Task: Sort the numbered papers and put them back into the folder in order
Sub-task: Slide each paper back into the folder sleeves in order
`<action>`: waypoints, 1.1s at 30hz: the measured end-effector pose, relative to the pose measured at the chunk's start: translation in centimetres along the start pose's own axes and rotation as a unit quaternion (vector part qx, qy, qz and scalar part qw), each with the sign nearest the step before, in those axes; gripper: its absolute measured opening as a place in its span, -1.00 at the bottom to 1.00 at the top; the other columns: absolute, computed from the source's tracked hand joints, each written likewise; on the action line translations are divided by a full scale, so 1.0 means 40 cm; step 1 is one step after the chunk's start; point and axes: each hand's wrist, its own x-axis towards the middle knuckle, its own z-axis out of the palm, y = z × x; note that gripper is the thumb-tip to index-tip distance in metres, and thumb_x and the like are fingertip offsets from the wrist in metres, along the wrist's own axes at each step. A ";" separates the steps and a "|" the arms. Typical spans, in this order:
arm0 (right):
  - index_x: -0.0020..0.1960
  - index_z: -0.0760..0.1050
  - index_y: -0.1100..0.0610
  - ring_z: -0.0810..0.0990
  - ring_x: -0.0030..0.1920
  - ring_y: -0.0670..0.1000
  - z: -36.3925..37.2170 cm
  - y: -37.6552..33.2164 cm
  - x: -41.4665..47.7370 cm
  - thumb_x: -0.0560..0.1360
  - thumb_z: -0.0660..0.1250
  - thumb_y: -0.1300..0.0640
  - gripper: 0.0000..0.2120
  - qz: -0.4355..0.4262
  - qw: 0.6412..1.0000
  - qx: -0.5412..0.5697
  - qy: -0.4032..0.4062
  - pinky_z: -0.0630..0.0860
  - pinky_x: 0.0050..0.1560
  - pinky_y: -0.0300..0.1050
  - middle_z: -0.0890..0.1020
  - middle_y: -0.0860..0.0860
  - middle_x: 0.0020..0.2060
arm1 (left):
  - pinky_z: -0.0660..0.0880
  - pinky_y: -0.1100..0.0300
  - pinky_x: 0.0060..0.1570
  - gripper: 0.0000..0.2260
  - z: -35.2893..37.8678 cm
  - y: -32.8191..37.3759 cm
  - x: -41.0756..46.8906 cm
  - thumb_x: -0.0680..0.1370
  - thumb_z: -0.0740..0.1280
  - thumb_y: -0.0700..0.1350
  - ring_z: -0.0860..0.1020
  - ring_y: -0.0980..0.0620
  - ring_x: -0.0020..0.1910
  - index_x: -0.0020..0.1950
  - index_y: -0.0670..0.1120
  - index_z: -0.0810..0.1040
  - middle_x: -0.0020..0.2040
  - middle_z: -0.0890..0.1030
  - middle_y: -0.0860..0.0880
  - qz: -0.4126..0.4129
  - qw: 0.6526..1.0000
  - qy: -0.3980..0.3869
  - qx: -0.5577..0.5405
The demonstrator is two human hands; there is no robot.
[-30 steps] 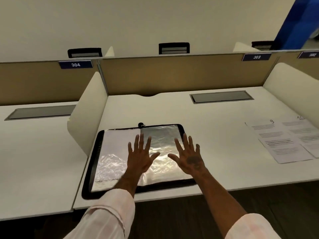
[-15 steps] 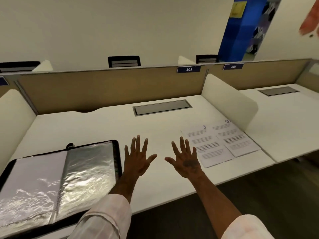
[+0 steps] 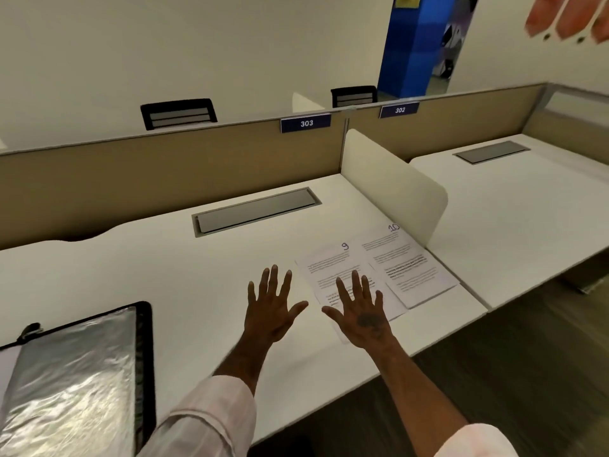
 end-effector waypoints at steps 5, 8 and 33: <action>0.55 -0.33 -0.05 -0.29 0.54 0.14 0.027 0.098 0.083 0.17 -0.66 -0.51 0.04 0.009 1.000 0.002 -0.009 -0.20 0.48 0.23 -0.33 0.09 0.52 | -0.27 -0.16 0.47 -0.14 0.057 0.071 0.118 0.35 -0.46 0.48 -0.42 0.02 0.48 0.56 0.06 -0.34 0.54 -0.37 -0.03 0.023 0.999 -0.025 -0.011; 0.56 -0.30 -0.04 -0.28 0.54 0.15 0.034 0.139 0.131 0.14 -0.69 -0.51 0.09 0.026 0.999 0.004 -0.026 -0.19 0.48 0.24 -0.30 0.10 0.53 | -0.26 -0.16 0.48 -0.17 0.082 0.106 0.171 0.40 -0.39 0.47 -0.36 -0.02 0.53 0.58 0.06 -0.29 0.57 -0.33 -0.04 0.036 0.998 -0.043 -0.008; 0.48 0.22 0.13 0.29 0.44 0.29 0.219 0.272 0.275 0.57 -0.17 -0.33 -0.30 -0.143 0.982 0.001 -0.124 -0.01 0.41 0.33 0.32 0.26 0.45 | -0.32 -0.16 0.41 -0.20 0.300 0.281 0.189 0.42 -0.47 0.43 -0.20 -0.10 0.58 0.59 0.12 -0.16 0.60 -0.21 -0.05 -0.158 0.981 -0.108 -0.040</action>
